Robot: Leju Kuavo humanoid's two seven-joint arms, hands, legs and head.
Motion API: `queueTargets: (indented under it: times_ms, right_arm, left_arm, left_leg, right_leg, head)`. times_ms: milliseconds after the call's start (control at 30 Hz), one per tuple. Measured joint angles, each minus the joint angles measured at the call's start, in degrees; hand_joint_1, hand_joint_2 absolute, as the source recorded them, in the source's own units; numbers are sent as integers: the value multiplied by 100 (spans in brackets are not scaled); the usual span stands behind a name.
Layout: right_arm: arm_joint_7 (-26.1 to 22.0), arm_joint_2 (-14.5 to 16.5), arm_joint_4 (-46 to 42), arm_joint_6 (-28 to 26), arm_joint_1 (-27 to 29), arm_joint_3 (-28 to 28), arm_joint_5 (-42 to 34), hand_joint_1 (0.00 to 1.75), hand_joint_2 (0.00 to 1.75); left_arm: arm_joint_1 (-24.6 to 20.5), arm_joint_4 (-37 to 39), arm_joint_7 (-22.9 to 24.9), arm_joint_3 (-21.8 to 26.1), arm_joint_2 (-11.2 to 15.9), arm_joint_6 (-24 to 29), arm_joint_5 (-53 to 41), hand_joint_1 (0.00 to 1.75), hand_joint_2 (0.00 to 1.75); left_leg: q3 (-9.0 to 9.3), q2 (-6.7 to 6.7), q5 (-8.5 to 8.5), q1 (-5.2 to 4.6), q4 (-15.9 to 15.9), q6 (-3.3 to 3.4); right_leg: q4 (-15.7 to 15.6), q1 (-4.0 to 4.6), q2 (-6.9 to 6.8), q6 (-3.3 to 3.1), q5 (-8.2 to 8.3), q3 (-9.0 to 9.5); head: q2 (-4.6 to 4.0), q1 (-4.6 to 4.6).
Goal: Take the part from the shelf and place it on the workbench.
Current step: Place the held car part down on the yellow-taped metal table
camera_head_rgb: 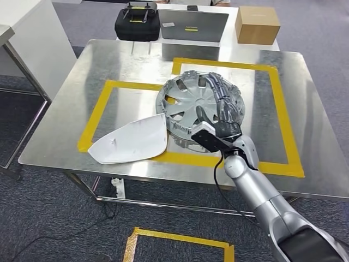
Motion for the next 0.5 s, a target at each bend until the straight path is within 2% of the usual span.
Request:
queueTargets:
  times_ms: [67,133,167,200,233,267,333,367,400,500]
  right_arm:
    - [-209,33,-490,67,400,-216,-378,0,0]
    - [-336,68,-898,115,765,-381,-567,0,0]
    - [-360,75,-1041,129,912,-436,-588,0,0]
    - [-370,79,-1153,142,1019,-478,-600,0,0]
    - [-375,82,-1249,152,1097,-518,-609,0,0]
    - [-378,86,-1336,157,1153,-559,-615,0,0]
    - [-384,90,-1493,166,1222,-632,-624,0,0]
    - [-405,92,-1562,172,1253,-664,-663,0,0]
    - [-449,102,-1626,186,1298,-698,-752,0,0]
    - [-745,235,-1939,316,1671,-870,-1420,0,0]
  left_arm:
    - [26,0,-31,3,1,41,21,0,0]
    - [50,0,-54,11,3,63,31,0,0]
    - [61,0,-57,17,5,67,33,0,0]
    - [70,0,-58,24,7,69,35,0,0]
    - [75,0,-58,30,8,69,37,0,0]
    - [76,0,-58,35,10,69,38,0,0]
    - [71,0,-58,39,14,69,39,0,0]
    - [68,0,-60,40,14,73,41,0,0]
    - [68,0,-62,41,13,84,50,0,0]
    - [121,0,-65,63,13,180,101,0,0]
  left_leg:
    - [-120,13,-229,9,319,-75]
    - [-420,21,-602,39,1039,-136]
    - [-565,22,-727,53,1376,-159]
    - [-645,22,-760,64,1565,-176]
    - [-624,23,-677,73,1536,-187]
    - [-495,23,-501,83,1285,-191]
    - [-90,24,-155,90,495,-181]
    - [61,23,-76,86,194,-158]
    - [141,21,-64,77,27,-130]
    - [173,10,-77,66,-55,-8]
  right_leg:
    - [-48,-34,-20,-50,17,42]
    - [-53,-40,-29,-75,14,58]
    - [-52,-41,-29,-78,12,60]
    - [-51,-43,-27,-79,10,60]
    - [-48,-46,-21,-77,10,62]
    - [-45,-51,-14,-71,7,68]
    - [-24,-47,1,-36,-11,76]
    - [-13,-39,6,-4,-18,72]
    - [-6,-30,9,32,-22,65]
    - [-15,-39,2,134,-40,70]
  head:
    - [0,-16]
    - [0,-29]
    - [0,-28]
    - [0,-27]
    - [0,-28]
    - [0,-28]
    - [0,-31]
    - [0,-29]
    - [0,-28]
    - [0,-22]
